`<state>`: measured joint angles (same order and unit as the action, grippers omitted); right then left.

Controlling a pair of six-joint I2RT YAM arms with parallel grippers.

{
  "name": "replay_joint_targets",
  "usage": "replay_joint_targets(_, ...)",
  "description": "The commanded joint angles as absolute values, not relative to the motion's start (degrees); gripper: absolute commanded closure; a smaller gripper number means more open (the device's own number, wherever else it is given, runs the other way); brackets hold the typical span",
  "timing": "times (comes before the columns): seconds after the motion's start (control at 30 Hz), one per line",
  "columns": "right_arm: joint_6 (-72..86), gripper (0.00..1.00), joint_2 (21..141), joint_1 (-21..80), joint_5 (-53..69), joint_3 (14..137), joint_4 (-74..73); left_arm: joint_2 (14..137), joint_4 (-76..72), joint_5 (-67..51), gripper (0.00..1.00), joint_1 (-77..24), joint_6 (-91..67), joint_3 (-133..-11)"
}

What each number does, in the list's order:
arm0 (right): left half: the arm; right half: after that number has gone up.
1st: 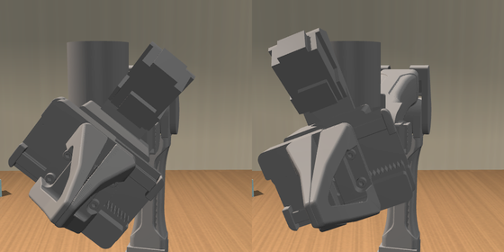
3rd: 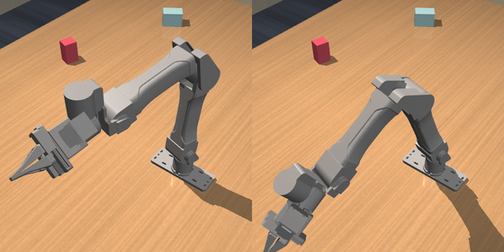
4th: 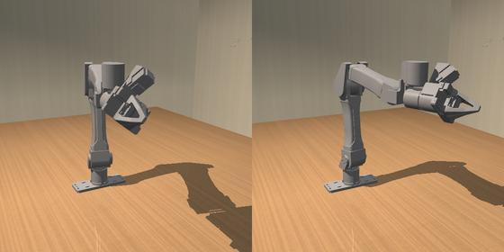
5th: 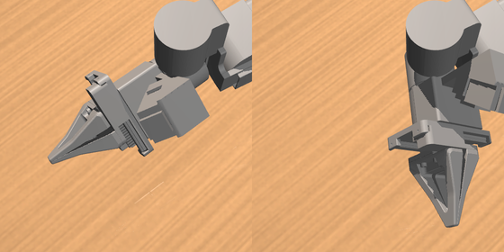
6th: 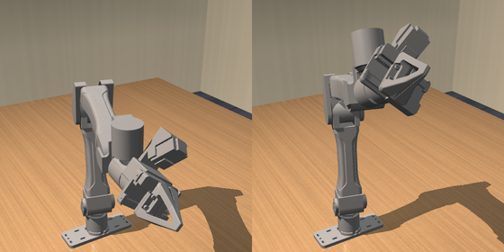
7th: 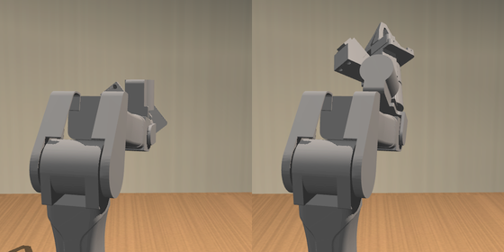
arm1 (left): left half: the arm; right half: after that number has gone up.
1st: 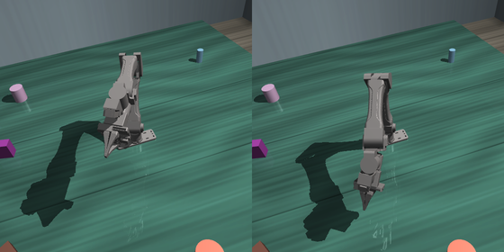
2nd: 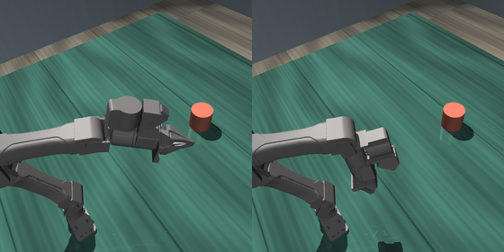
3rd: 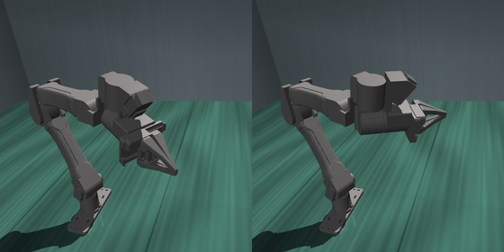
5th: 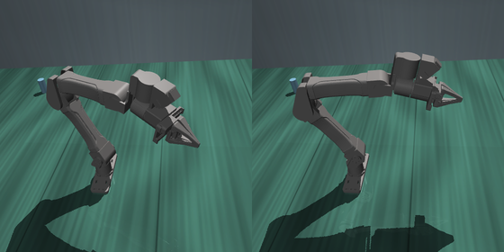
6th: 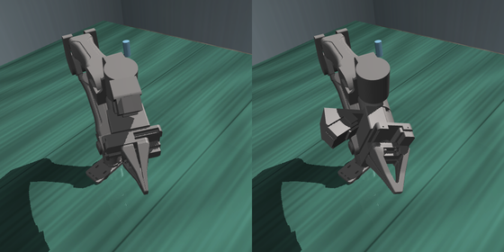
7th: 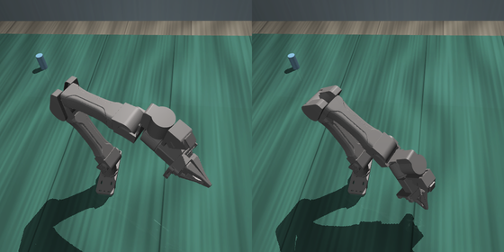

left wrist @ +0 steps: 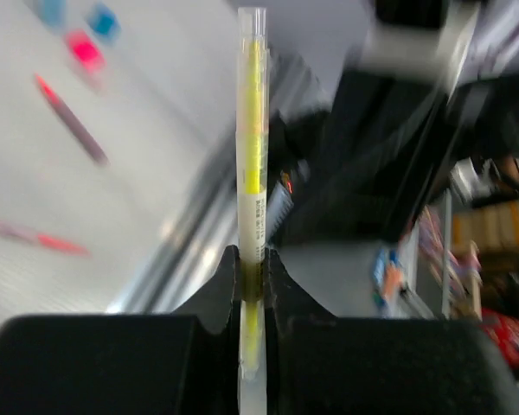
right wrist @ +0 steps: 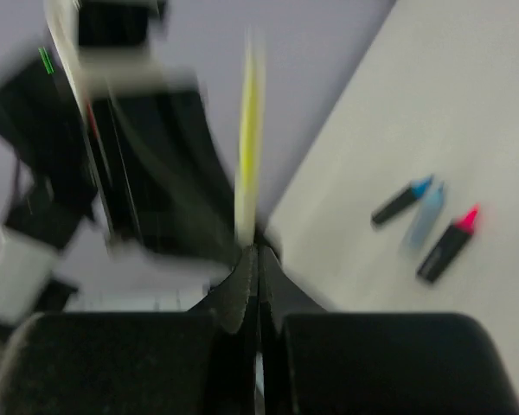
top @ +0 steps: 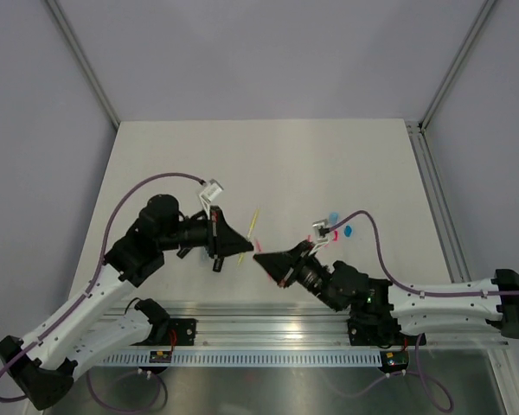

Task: Insert the pens into the pen caps
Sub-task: Insert the pen cap onto the pen.

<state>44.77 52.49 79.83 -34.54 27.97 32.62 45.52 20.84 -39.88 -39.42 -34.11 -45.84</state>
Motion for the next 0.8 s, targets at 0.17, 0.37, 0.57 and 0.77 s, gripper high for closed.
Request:
replay_joint_targets(0.17,44.56,1.0,56.34,86.4,-22.05,26.63,16.35,46.23,-9.31,-34.1,1.0,-35.16,-40.24,-47.64)
replay_joint_targets(0.37,42.19,1.0,52.83,86.4,-24.87,28.65,14.16,44.22,-11.69,-34.28,1.0,-35.16,-41.22,-43.77)
replay_joint_targets(0.57,35.61,0.81,48.17,86.4,-27.33,36.03,3.62,41.67,-10.2,-33.14,1.0,-35.16,-40.17,-40.96)
replay_joint_targets(0.77,28.39,0.52,42.72,83.33,-25.94,41.91,-0.08,37.89,-6.6,-29.53,1.0,-35.16,-38.67,-37.01)
